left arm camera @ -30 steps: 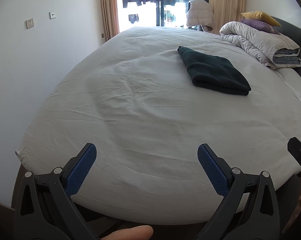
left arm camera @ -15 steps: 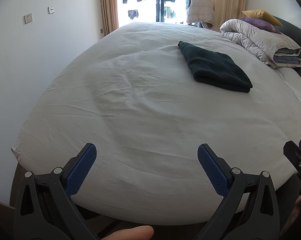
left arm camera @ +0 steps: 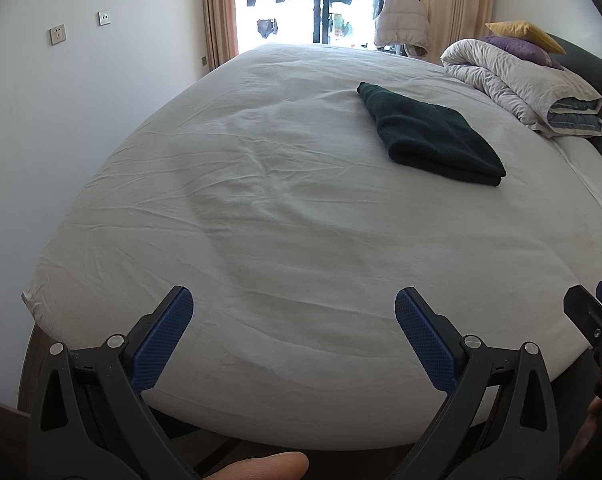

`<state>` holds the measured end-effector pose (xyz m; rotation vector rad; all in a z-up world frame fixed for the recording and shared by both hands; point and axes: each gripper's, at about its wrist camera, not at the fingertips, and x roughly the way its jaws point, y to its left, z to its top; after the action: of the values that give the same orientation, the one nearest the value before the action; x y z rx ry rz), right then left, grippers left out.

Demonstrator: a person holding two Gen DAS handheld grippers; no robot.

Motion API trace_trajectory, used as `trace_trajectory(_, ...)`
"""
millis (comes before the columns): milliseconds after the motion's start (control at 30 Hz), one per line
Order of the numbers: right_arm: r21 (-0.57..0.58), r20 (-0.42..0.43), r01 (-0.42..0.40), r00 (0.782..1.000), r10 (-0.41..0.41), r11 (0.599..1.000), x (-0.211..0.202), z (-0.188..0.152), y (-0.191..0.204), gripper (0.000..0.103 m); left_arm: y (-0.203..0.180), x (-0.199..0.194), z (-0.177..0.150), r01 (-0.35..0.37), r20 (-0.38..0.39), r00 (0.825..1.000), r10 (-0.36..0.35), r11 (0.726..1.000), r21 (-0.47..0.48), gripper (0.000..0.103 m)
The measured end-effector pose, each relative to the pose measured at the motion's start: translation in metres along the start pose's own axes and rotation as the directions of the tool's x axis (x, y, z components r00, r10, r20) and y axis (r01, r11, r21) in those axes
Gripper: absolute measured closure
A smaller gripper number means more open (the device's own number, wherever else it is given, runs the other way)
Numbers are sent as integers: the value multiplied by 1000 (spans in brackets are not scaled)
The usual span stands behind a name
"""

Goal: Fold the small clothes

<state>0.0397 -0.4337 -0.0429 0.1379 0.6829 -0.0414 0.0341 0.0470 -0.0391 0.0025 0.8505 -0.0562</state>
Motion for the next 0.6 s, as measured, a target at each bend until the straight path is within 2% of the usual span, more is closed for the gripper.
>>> trace_trajectory(600, 2, -2, -2, 1000, 2, 1000, -1, 1, -2, 0, -4, 2, -5, -3, -3, 1000, 3, 1000, -1, 0)
